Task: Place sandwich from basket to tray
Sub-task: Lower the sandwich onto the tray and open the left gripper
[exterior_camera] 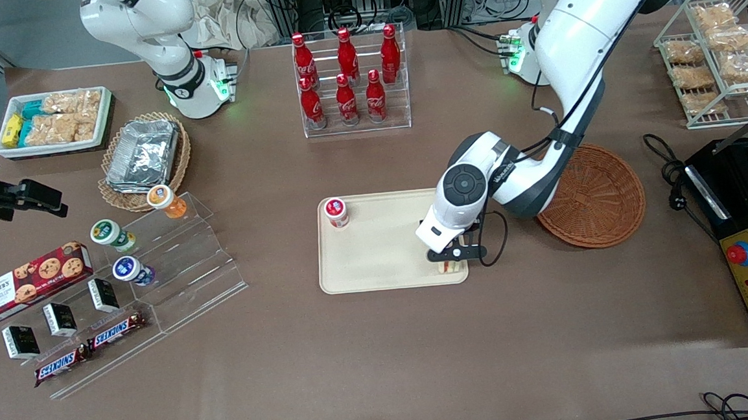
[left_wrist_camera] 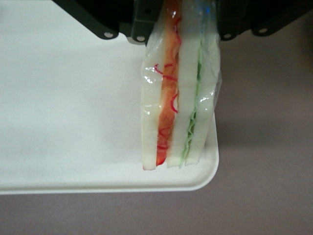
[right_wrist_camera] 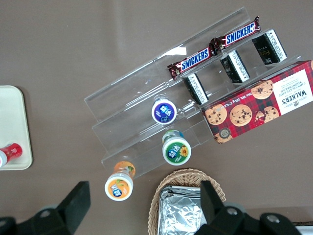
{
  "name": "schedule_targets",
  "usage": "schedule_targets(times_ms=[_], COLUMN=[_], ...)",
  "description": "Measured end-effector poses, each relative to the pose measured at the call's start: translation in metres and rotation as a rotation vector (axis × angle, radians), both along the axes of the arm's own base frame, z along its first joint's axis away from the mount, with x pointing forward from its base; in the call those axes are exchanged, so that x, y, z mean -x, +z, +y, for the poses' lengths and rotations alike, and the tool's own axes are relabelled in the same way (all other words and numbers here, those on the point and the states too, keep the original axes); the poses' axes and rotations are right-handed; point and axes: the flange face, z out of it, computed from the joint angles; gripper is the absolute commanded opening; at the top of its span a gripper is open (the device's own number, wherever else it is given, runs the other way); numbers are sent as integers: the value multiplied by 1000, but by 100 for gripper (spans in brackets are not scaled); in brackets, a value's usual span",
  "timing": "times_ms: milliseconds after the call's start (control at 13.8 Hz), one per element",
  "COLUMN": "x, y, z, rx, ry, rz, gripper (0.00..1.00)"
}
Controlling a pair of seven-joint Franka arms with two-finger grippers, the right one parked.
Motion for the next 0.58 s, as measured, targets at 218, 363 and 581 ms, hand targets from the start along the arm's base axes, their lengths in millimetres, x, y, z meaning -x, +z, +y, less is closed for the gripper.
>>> schedule_targets(times_ms=[218, 363, 581], x=[2, 3, 9], y=[-13, -20, -26], z=[0, 0, -7], rx=[-4, -6, -9], ry=[-1, -2, -16], rz=[20, 31, 39], gripper=[41, 63, 100])
